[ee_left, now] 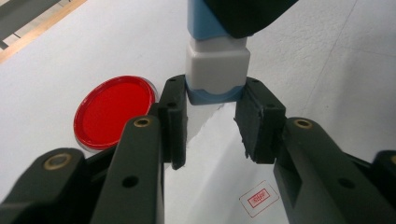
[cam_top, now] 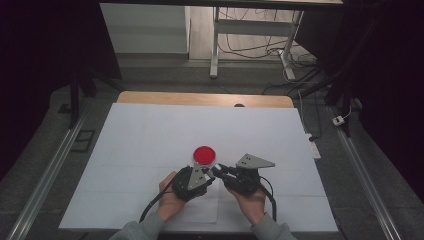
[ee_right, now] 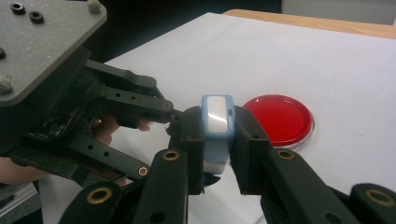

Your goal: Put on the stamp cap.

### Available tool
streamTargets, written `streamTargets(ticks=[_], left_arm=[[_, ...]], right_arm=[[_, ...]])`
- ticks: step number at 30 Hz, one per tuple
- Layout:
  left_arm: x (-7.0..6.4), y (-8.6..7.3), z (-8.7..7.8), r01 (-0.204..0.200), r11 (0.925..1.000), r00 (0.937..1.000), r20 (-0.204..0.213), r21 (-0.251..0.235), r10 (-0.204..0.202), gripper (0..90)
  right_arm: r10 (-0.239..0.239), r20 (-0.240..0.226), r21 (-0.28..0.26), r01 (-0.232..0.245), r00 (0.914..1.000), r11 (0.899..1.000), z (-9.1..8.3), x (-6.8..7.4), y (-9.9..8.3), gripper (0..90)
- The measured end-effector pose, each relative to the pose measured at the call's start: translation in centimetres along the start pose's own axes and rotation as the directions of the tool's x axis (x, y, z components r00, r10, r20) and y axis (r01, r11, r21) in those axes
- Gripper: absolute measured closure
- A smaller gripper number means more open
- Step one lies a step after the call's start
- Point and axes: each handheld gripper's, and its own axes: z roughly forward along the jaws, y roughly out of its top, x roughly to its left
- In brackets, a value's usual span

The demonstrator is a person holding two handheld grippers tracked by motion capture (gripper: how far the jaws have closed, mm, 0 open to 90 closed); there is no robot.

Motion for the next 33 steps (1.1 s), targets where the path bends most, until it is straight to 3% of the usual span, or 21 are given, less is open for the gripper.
streamTargets(ticks=[12,14,21,33], left_arm=[[0.5,-0.2,-0.3,0.041,0.9992,0.9988,0.029,-0.005,-0.041,47.6],[0.8,-0.2,-0.4,0.055,0.9985,0.9967,0.059,0.003,-0.055,44.4],[1.5,-0.6,-1.1,0.109,0.9937,0.9884,0.104,0.027,-0.111,35.3],[3.0,-2.4,-4.4,0.17,0.9849,0.9779,0.117,0.031,-0.173,32.5]], right_arm=[[-0.006,-0.004,-0.026,0.006,1.0,1.0,-0.2,0.0,0.0,75.5],[-0.005,-0.005,-0.028,0.005,1.0,1.0,-0.3,-0.1,0.0,75.5],[-0.005,-0.001,-0.034,0.005,1.0,0.999,-0.5,-0.4,0.1,75.5],[-0.034,0.009,-0.048,0.034,0.9994,0.998,-1.0,-0.7,0.3,75.5]])
